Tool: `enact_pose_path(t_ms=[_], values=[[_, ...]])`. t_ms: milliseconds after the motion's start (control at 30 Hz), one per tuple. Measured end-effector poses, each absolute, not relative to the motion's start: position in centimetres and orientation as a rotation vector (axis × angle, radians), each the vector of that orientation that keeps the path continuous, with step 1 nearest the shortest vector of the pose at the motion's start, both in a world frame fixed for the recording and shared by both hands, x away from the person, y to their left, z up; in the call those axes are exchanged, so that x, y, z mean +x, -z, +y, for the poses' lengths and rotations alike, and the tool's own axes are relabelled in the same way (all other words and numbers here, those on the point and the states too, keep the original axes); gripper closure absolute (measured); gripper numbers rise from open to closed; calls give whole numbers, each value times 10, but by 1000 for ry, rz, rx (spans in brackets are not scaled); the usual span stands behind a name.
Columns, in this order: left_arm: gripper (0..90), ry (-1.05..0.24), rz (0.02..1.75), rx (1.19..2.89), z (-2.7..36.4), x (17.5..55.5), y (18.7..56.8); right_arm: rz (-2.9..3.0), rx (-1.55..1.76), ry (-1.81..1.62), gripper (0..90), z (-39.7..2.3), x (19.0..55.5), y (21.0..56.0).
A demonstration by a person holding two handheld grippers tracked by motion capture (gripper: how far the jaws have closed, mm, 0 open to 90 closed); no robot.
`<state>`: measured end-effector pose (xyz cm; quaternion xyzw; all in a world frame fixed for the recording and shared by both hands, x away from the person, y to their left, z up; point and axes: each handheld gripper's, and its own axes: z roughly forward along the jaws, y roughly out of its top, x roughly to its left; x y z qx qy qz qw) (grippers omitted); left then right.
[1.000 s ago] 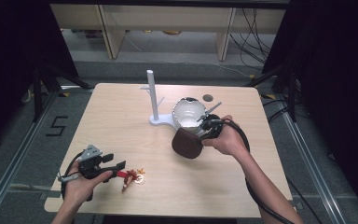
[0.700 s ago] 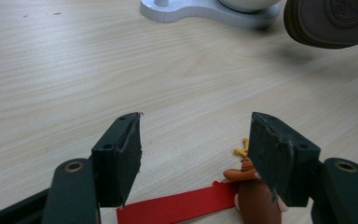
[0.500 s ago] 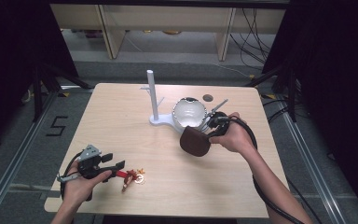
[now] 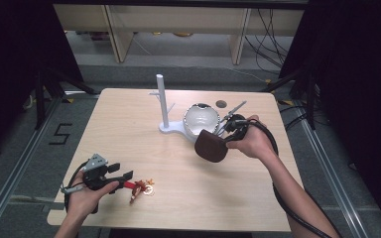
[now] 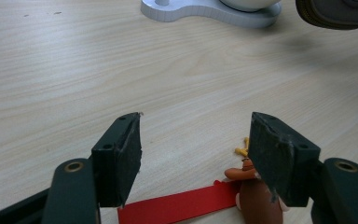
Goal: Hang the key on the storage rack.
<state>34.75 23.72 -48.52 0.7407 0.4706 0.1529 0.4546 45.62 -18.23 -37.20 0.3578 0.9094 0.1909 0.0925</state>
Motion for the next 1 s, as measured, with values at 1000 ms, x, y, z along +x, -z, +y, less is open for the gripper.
enact_pose_path(t_ms=[1000], values=[[338, -388, 1168, 1834, 239, 346, 485, 2695, 1034, -485, 748, -189, 471, 357]])
